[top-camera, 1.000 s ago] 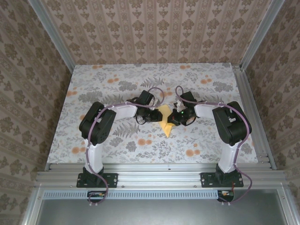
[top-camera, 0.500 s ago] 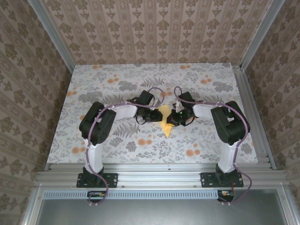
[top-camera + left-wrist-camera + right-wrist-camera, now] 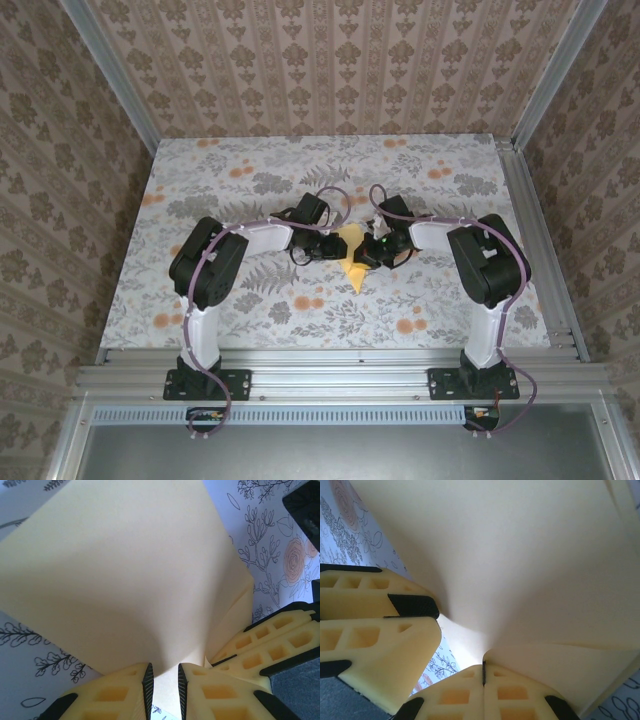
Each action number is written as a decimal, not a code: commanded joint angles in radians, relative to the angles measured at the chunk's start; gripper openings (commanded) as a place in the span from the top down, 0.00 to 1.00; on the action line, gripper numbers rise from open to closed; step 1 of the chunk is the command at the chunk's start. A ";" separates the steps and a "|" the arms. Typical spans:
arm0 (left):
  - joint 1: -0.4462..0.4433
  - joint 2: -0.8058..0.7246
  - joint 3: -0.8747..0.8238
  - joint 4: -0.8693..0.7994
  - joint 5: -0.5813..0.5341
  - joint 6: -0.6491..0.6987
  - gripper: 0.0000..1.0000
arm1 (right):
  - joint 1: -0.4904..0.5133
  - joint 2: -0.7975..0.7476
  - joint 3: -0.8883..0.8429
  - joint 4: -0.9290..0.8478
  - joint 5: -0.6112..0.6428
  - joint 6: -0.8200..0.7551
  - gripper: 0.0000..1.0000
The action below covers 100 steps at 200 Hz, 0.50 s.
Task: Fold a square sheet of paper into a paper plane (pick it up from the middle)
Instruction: Third fold the triangle at the center of the table.
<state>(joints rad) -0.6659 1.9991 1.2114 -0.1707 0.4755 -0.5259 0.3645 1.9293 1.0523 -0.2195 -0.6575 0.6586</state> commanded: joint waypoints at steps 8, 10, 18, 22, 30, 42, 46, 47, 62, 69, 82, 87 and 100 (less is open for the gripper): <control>-0.008 0.036 -0.019 -0.020 0.010 0.012 0.76 | 0.006 0.026 0.022 0.003 0.016 0.012 0.96; -0.008 0.036 -0.018 -0.018 0.011 0.012 0.76 | 0.006 0.026 0.022 0.003 0.016 0.014 0.96; -0.008 0.038 -0.019 -0.018 0.012 0.012 0.76 | 0.008 0.026 0.023 0.004 0.018 0.013 0.96; -0.008 0.038 -0.019 -0.019 0.012 0.012 0.76 | 0.008 0.028 0.025 0.005 0.018 0.014 0.96; -0.007 0.038 -0.019 -0.019 0.012 0.012 0.76 | 0.007 0.029 0.026 0.002 0.019 0.013 0.96; -0.006 0.039 -0.019 -0.019 0.013 0.012 0.76 | 0.007 0.031 0.028 0.003 0.019 0.012 0.96; -0.007 0.039 -0.017 -0.021 0.013 0.011 0.76 | 0.007 0.032 0.028 0.003 0.018 0.012 0.96; -0.008 0.039 -0.017 -0.021 0.013 0.011 0.76 | 0.007 0.033 0.028 0.004 0.018 0.013 0.96; -0.007 0.042 -0.018 -0.021 0.015 0.013 0.76 | 0.007 0.031 0.026 0.008 0.015 0.012 0.96; -0.007 0.045 -0.016 -0.022 0.015 0.013 0.76 | 0.006 0.030 0.023 0.009 0.015 0.012 0.96; -0.007 0.047 -0.015 -0.020 0.019 0.012 0.76 | 0.007 0.031 0.023 0.015 0.012 0.014 0.96; -0.007 0.049 -0.015 -0.020 0.018 0.012 0.76 | 0.007 0.031 0.024 0.016 0.012 0.015 0.96; -0.006 0.051 -0.012 -0.021 0.020 0.012 0.76 | 0.007 0.035 0.022 0.017 0.013 0.014 0.96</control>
<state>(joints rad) -0.6659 2.0022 1.2114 -0.1673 0.4797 -0.5259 0.3649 1.9404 1.0615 -0.2131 -0.6582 0.6601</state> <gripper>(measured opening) 0.243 0.068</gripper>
